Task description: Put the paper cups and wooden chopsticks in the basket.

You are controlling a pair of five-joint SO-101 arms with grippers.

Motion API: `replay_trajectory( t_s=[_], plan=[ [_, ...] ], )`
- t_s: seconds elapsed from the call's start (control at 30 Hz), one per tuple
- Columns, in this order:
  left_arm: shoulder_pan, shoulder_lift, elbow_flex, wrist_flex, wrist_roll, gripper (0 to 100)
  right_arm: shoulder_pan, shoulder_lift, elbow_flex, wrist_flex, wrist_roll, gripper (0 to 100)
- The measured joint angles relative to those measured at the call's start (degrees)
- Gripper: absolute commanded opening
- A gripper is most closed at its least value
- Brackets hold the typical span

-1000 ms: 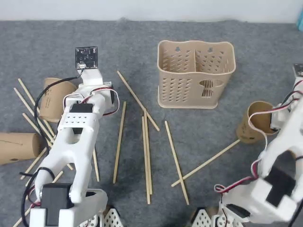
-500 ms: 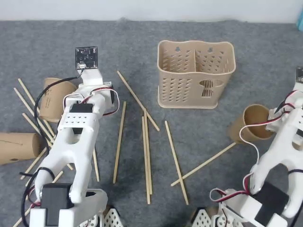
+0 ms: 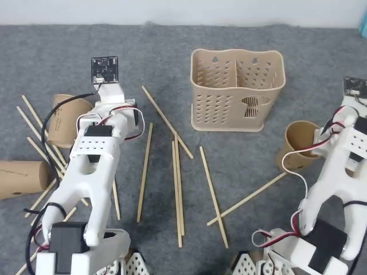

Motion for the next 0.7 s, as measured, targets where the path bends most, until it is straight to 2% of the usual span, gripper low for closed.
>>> replay_trajectory(
  t_s=[0.13, 0.23, 0.3, 0.7],
  plan=[
    [0.0, 0.0, 0.0, 0.0, 0.0, 1, -0.4, 0.0, 0.0, -0.1, -1.5, 10.8],
    [0.0, 0.0, 0.0, 0.0, 0.0, 1, -0.4, 0.0, 0.0, -1.0, -1.7, 0.1],
    [0.0, 0.0, 0.0, 0.0, 0.0, 1, -0.4, 0.0, 0.0, -1.9, -1.7, 2.2],
    [0.0, 0.0, 0.0, 0.0, 0.0, 1, 1.8, 0.0, -2.5, 0.1, -1.8, 0.8]
  ],
)
